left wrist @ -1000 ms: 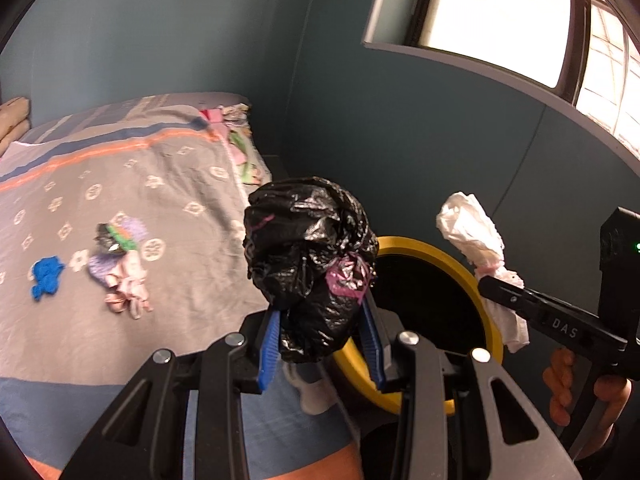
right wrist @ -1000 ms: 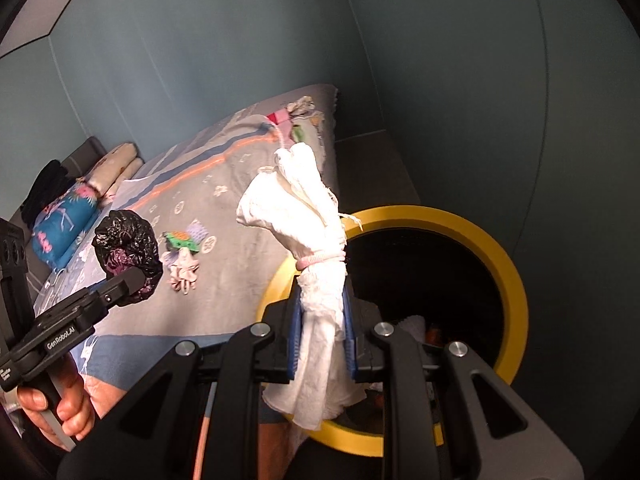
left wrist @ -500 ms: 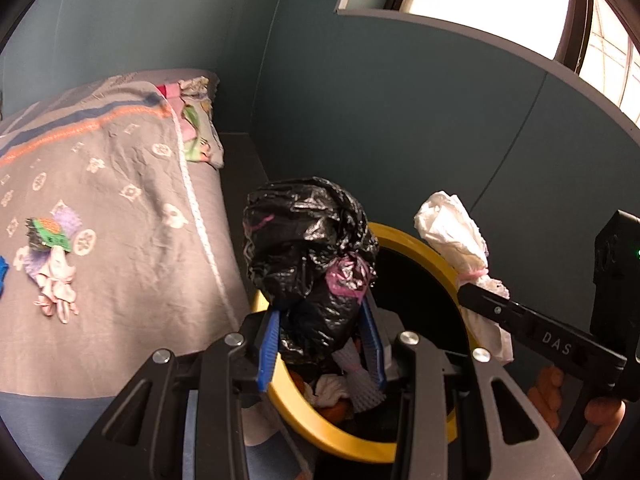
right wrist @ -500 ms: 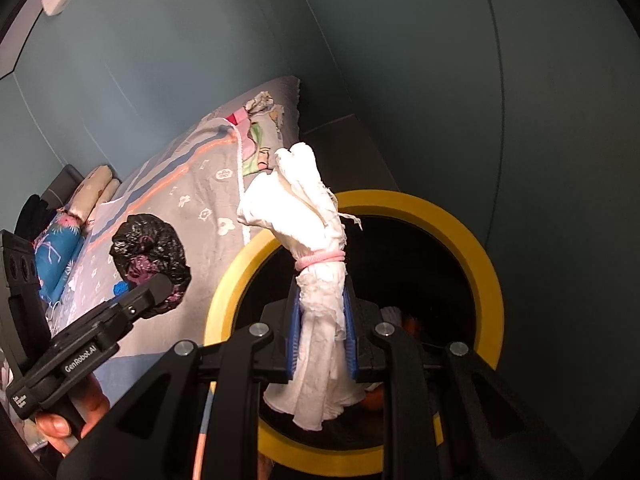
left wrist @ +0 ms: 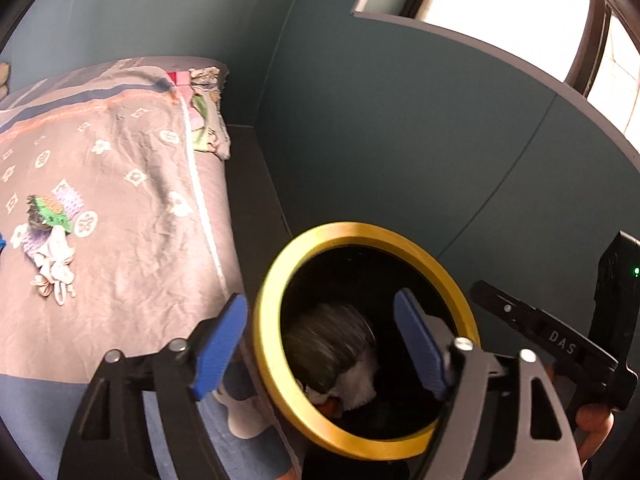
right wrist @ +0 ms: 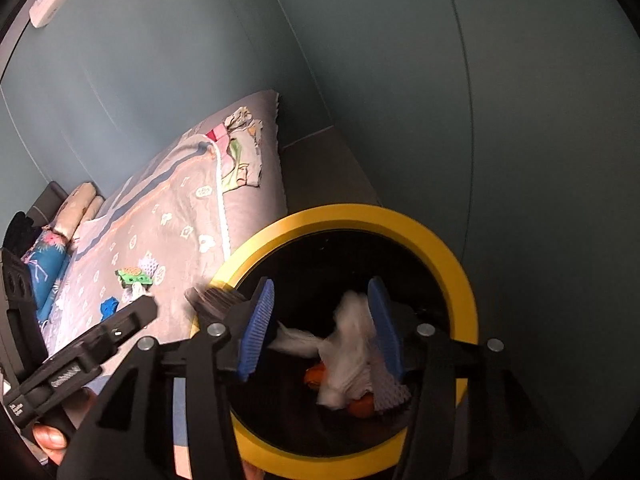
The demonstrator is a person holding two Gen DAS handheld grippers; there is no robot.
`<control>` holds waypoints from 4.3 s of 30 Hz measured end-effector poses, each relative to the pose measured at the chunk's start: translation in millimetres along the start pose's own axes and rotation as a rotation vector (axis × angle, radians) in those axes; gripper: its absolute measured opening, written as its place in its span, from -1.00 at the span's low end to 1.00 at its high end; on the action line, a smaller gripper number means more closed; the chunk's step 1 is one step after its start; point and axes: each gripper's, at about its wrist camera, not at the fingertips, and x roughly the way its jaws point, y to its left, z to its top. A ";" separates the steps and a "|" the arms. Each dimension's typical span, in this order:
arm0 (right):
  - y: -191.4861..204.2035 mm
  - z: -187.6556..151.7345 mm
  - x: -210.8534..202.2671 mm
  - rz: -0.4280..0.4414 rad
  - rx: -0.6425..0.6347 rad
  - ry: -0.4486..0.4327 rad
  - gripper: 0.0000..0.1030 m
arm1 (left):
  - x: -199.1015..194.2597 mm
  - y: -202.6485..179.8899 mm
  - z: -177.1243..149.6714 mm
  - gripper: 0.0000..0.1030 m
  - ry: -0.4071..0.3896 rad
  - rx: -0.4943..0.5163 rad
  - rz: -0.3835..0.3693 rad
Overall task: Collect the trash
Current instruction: 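Open both grippers to drop the black bag and tissue into the bin, then move both tools back over the bed toward the blue glove and wrappers, then grasp the blue glove with the left gripper while the right grasps the pink tissue, then carry the blue glove and pink tissue over the yellow-rimmed bin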
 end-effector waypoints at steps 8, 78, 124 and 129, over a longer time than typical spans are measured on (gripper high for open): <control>15.5 2.4 -4.4 0.002 -0.012 -0.008 0.09 | -22.7 30.0 -0.3 0.66 -0.041 -0.039 0.063; 380.0 -102.5 314.4 0.224 -0.414 0.404 -0.18 | -2.6 438.5 16.4 0.01 0.057 -0.348 0.653; 289.2 -22.1 150.7 0.350 -0.229 0.202 -0.64 | -82.0 278.8 11.5 -0.64 -0.098 -0.219 0.431; 271.7 -22.9 112.0 0.363 -0.224 0.168 -0.64 | -108.7 250.8 -3.4 -0.64 -0.121 -0.198 0.412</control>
